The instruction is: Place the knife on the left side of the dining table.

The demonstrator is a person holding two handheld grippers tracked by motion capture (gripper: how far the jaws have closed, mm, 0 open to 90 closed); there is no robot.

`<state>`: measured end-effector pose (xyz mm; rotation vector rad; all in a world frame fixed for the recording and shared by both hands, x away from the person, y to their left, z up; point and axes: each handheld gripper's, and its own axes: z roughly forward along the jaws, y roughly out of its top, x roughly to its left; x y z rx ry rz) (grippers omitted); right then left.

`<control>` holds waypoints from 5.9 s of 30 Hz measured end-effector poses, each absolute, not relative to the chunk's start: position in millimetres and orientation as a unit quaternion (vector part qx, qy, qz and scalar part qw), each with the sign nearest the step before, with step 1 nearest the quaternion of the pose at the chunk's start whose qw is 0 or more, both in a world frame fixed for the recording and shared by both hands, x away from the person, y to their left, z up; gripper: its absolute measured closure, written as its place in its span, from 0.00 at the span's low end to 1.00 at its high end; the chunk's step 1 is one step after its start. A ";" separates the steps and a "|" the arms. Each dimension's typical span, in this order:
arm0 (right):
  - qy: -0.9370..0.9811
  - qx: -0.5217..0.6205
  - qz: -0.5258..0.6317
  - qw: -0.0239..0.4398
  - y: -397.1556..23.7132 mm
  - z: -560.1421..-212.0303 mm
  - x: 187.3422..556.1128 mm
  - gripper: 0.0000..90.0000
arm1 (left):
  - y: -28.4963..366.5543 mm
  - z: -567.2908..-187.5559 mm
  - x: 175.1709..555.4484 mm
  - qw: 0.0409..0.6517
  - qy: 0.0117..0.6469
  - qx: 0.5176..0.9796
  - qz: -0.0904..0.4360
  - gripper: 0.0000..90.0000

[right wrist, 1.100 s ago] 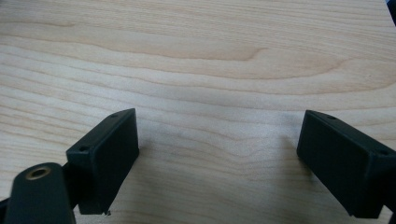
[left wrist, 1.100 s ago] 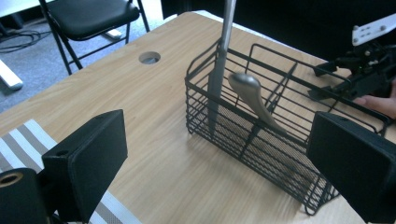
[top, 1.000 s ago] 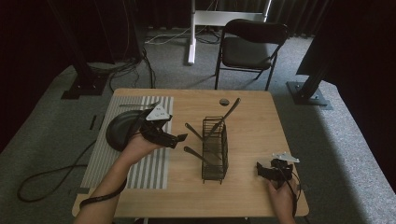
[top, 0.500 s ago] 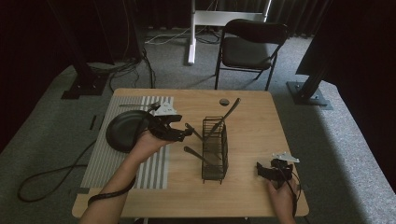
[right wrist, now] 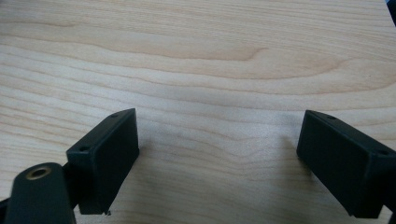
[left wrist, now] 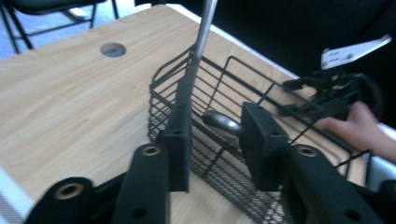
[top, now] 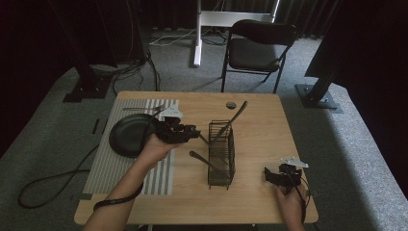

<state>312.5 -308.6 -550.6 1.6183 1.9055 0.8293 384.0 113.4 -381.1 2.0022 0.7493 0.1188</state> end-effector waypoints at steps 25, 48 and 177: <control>0.700 0.595 0.305 0.251 -308.7 -550.5 312.5 0.13 | 60.4 -335.3 339.0 0.496 0.240 0.830 0.087 0.89; 0.700 0.595 0.304 0.251 -308.7 -550.6 312.4 0.13 | 72.0 -280.4 331.6 0.558 0.231 0.793 0.085 0.93; 0.700 0.596 0.304 0.251 -308.4 -550.5 312.4 0.13 | 390.0 -521.3 305.1 0.440 0.613 0.655 0.046 0.61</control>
